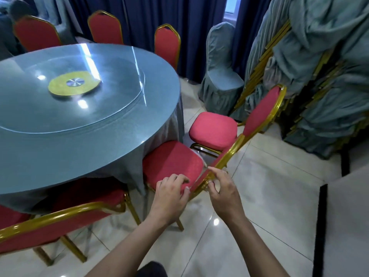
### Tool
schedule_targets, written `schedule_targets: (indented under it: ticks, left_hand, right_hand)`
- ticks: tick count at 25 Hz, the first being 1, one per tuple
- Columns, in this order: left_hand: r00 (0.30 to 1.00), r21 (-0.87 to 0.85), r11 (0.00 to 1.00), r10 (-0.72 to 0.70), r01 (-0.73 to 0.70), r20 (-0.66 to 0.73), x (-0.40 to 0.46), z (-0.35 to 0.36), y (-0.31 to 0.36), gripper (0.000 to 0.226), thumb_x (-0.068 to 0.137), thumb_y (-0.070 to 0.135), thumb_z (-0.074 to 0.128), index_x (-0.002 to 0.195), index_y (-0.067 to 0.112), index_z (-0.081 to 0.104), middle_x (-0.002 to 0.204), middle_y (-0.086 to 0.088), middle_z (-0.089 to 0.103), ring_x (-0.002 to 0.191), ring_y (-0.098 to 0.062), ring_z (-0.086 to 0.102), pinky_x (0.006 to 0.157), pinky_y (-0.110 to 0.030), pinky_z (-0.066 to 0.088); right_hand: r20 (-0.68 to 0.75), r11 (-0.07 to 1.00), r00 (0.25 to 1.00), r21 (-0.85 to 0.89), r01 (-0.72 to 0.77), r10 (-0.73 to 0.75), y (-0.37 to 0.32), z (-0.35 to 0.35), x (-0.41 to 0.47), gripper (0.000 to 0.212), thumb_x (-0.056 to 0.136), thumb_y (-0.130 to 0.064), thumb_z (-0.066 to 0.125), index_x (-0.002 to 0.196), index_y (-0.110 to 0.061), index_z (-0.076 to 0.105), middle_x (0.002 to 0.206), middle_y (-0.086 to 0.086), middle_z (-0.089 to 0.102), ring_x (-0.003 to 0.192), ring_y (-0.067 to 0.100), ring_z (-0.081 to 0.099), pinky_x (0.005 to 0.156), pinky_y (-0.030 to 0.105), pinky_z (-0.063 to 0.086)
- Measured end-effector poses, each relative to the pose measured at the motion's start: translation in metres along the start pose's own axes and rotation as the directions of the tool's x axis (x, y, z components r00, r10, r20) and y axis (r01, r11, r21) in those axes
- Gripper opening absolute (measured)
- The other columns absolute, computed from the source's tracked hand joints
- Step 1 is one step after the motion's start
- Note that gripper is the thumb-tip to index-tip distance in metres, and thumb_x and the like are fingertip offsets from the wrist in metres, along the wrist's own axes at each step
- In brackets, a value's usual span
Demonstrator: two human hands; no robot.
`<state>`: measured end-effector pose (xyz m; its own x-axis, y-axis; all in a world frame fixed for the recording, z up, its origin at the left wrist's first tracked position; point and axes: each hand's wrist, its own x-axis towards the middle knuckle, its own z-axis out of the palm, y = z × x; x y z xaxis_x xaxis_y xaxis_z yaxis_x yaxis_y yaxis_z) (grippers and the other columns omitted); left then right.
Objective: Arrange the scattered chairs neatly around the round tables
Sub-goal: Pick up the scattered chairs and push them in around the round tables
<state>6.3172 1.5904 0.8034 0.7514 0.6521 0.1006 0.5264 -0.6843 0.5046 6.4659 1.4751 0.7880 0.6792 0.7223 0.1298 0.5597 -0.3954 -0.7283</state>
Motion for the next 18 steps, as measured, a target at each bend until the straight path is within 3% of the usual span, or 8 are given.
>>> schedule_targets:
  ticks: [5, 9, 12, 14, 18]
  left_hand:
    - [0.999, -0.056, 0.998, -0.032, 0.033, 0.022, 0.034, 0.049, 0.055, 0.018, 0.098, 0.04, 0.044, 0.113, 0.039, 0.053, 0.104, 0.018, 0.053, 0.091, -0.003, 0.045, 0.084, -0.026, 0.029]
    - [0.996, -0.087, 0.993, -0.074, 0.078, 0.041, 0.089, 0.083, 0.081, 0.024, 0.098, 0.044, 0.037, 0.119, 0.04, 0.046, 0.107, 0.018, 0.049, 0.092, -0.003, 0.042, 0.085, -0.026, 0.031]
    - [0.99, -0.125, 0.983, -0.124, 0.132, 0.074, 0.119, 0.108, 0.095, 0.034, 0.097, 0.05, 0.028, 0.128, 0.042, 0.04, 0.116, 0.019, 0.046, 0.099, -0.003, 0.044, 0.091, -0.028, 0.036]
    - [0.975, -0.132, 0.969, -0.195, 0.208, 0.103, 0.134, 0.123, 0.101, 0.039, 0.099, 0.051, 0.028, 0.135, 0.041, 0.035, 0.123, 0.017, 0.046, 0.106, -0.005, 0.043, 0.097, -0.031, 0.038]
    - [0.941, -0.11, 0.94, -0.308, 0.323, 0.138, 0.146, 0.136, 0.108, 0.039, 0.104, 0.048, 0.02, 0.143, 0.047, 0.028, 0.131, 0.015, 0.043, 0.116, -0.012, 0.044, 0.103, -0.038, 0.036]
  right_hand:
    - [0.027, 0.999, 1.0, -0.039, 0.01, -0.009, 0.059, -0.053, 0.045, 0.038, 0.098, -0.027, 0.055, 0.133, -0.041, 0.049, 0.115, -0.02, 0.051, 0.107, 0.002, 0.053, 0.089, 0.025, 0.048]
    - [0.038, 0.998, 0.999, -0.065, 0.008, -0.005, 0.101, -0.077, 0.106, 0.038, 0.097, -0.026, 0.056, 0.133, -0.036, 0.052, 0.115, -0.018, 0.051, 0.107, 0.0, 0.048, 0.087, 0.022, 0.04]
    - [0.094, 0.996, 0.996, -0.093, 0.01, -0.002, 0.123, -0.084, 0.142, 0.039, 0.098, -0.026, 0.057, 0.135, -0.036, 0.052, 0.112, -0.018, 0.05, 0.105, 0.002, 0.048, 0.089, 0.024, 0.044]
    - [0.146, 0.989, 0.989, -0.142, 0.047, -0.026, 0.138, -0.086, 0.162, 0.039, 0.098, -0.029, 0.056, 0.137, -0.036, 0.051, 0.118, -0.017, 0.051, 0.112, 0.005, 0.048, 0.094, 0.026, 0.042]
    - [0.278, 0.97, 0.96, -0.237, 0.048, 0.021, 0.166, -0.084, 0.19, 0.048, 0.102, -0.048, 0.04, 0.149, -0.039, 0.037, 0.151, -0.009, 0.042, 0.137, 0.011, 0.037, 0.112, 0.036, 0.033]
